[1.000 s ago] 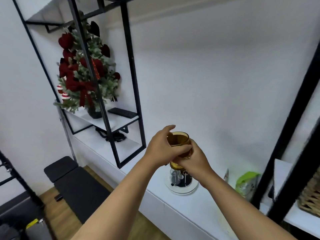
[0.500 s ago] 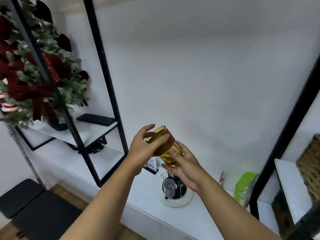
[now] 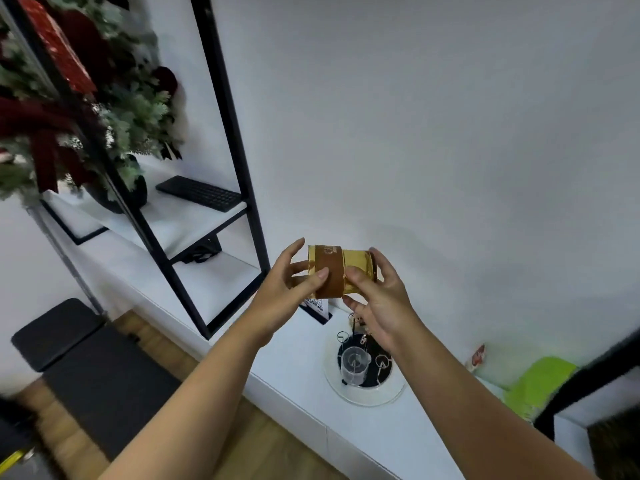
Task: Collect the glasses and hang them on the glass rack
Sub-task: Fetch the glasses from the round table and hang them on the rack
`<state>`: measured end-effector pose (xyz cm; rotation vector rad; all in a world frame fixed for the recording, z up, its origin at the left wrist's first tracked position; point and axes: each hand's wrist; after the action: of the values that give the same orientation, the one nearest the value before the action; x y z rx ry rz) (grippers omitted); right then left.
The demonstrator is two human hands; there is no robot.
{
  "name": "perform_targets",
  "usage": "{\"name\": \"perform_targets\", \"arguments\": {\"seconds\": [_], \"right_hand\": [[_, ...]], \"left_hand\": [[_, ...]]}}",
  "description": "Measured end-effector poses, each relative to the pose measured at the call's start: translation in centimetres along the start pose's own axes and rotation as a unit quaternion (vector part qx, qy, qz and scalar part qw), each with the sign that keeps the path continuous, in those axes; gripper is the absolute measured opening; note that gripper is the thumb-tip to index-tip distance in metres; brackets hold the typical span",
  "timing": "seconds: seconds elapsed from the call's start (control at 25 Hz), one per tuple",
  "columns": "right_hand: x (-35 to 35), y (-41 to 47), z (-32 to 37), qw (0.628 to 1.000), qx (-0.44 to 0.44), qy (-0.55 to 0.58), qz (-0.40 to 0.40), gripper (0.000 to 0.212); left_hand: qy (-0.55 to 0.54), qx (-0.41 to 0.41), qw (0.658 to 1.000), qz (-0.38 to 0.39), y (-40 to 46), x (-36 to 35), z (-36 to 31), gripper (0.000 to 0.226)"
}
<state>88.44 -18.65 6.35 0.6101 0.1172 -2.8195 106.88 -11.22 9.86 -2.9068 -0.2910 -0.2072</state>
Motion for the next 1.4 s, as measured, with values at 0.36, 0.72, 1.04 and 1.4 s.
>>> {"name": "perform_targets", "arguments": {"seconds": [0.36,0.72,1.04,1.4], "right_hand": [[0.6,6.6,-7.3,0.914,0.083,-0.397,0.002,0.092],[4.4,9.6,-17.6,0.814,0.064,-0.577,-0.037,0.083],[5.5,10.2,-23.9,0.779,0.058,-0.624,-0.016,0.084],[6.1,11.7,-28.2,0.697,0.06,-0.715,-0.005,0.083]], "left_hand": [[0.148,0.019,0.988,0.029,9.7,2.9,13.3,0.079],[0.153,0.111,0.979,0.075,16.3,2.1,25.8,0.065],[0.152,0.178,0.965,0.115,16.3,-0.9,32.7,0.06],[0.157,0.21,0.958,0.112,17.8,-1.4,34.2,0.051]]}}
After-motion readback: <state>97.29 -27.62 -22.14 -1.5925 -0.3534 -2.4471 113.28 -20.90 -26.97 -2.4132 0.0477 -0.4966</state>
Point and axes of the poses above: each hand's wrist, its own y-axis towards the middle knuckle, its own x-axis out of the back of the hand, z = x × y, and after that the axes turned 11 degrees about x, right-handed
